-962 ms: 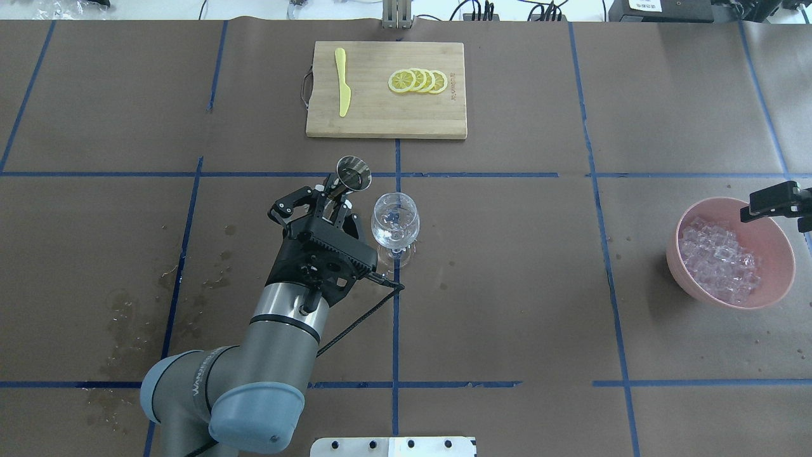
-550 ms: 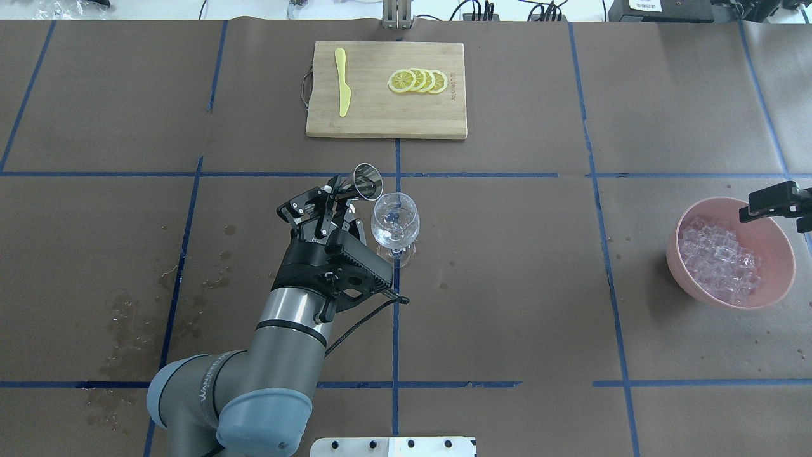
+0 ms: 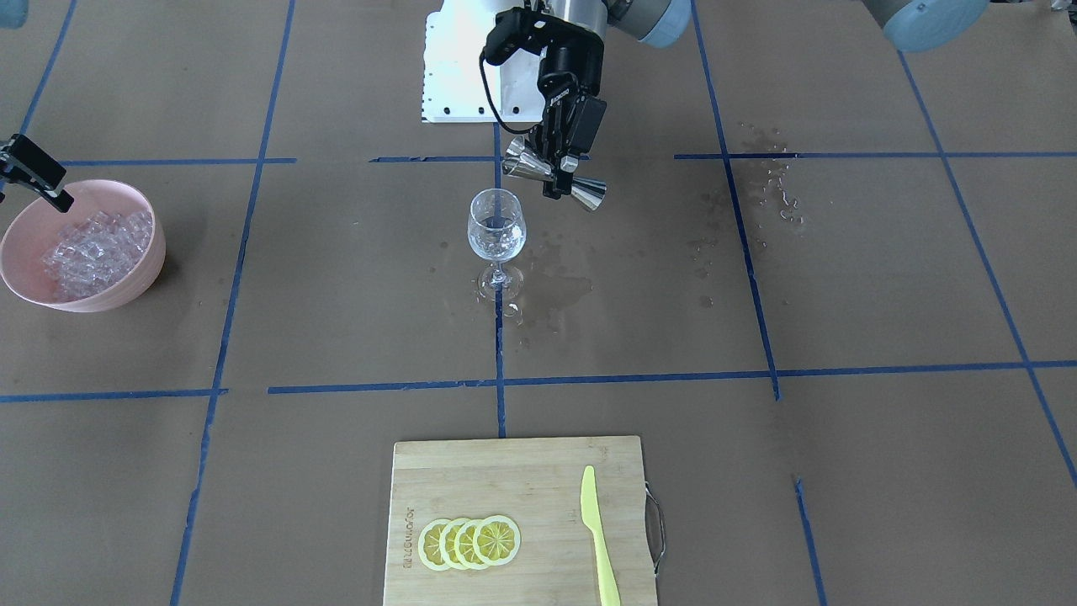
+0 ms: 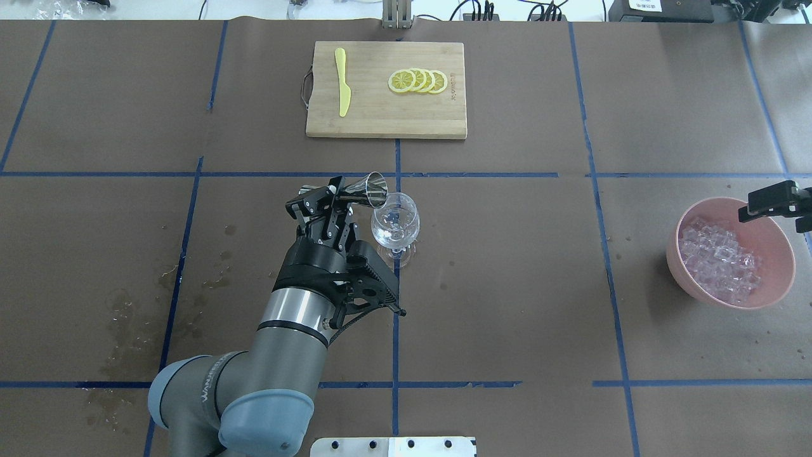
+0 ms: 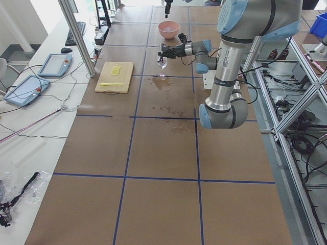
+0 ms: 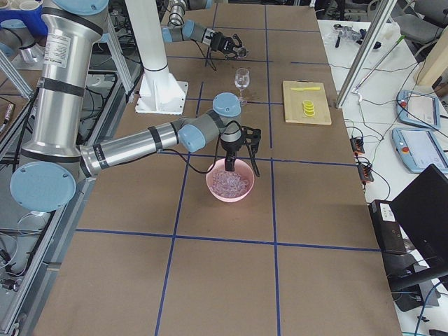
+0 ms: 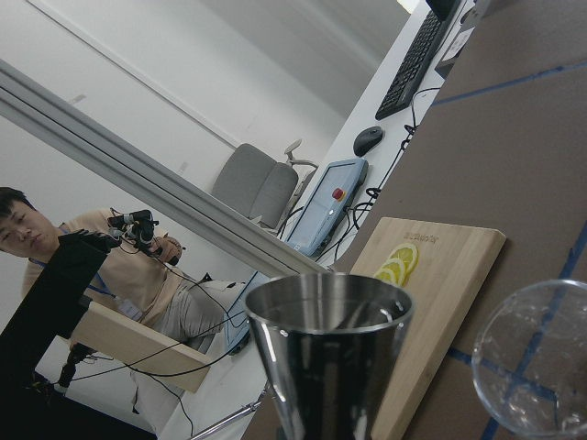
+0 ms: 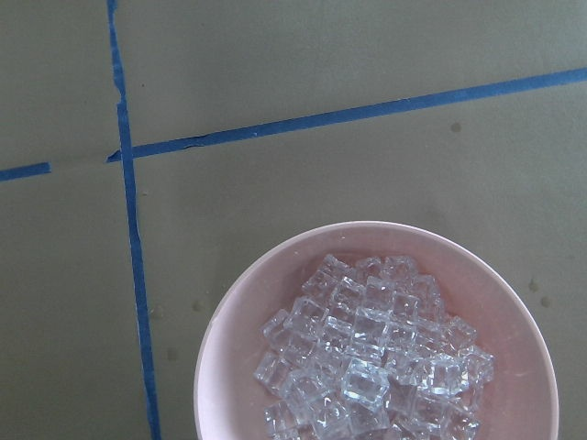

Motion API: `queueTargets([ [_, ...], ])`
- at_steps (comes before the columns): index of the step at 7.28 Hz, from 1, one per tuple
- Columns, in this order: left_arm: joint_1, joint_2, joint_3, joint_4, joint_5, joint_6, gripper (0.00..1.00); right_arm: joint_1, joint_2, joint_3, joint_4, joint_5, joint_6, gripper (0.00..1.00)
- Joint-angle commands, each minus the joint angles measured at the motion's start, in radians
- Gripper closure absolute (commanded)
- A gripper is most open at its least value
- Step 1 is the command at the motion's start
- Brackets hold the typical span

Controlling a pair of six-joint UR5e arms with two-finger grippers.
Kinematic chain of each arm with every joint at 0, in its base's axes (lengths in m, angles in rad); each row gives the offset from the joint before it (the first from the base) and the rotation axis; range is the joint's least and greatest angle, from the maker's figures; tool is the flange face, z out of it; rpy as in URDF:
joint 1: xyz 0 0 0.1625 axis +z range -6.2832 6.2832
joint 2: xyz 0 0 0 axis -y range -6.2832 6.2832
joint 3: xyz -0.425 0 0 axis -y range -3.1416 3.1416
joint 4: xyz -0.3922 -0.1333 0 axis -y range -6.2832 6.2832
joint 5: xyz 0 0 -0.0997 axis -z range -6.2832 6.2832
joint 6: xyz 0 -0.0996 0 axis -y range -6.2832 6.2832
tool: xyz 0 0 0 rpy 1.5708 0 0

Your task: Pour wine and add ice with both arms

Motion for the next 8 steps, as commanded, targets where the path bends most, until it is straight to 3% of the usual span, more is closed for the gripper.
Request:
queueTargets([
  [1, 0.001, -0.019, -0.004, 0.092, 0.000, 0.059, 1.00, 0.000, 0.003, -0.002, -0.001, 0.000, 0.000, 0.00],
  [2, 0.001, -0.036, -0.012, 0.139, 0.003, 0.111, 1.00, 0.000, 0.004, -0.002, 0.000, 0.002, 0.000, 0.00],
  [8, 0.001, -0.033, -0.012, 0.146, 0.077, 0.337, 1.00, 0.000, 0.004, -0.003, 0.001, 0.003, 0.003, 0.00],
])
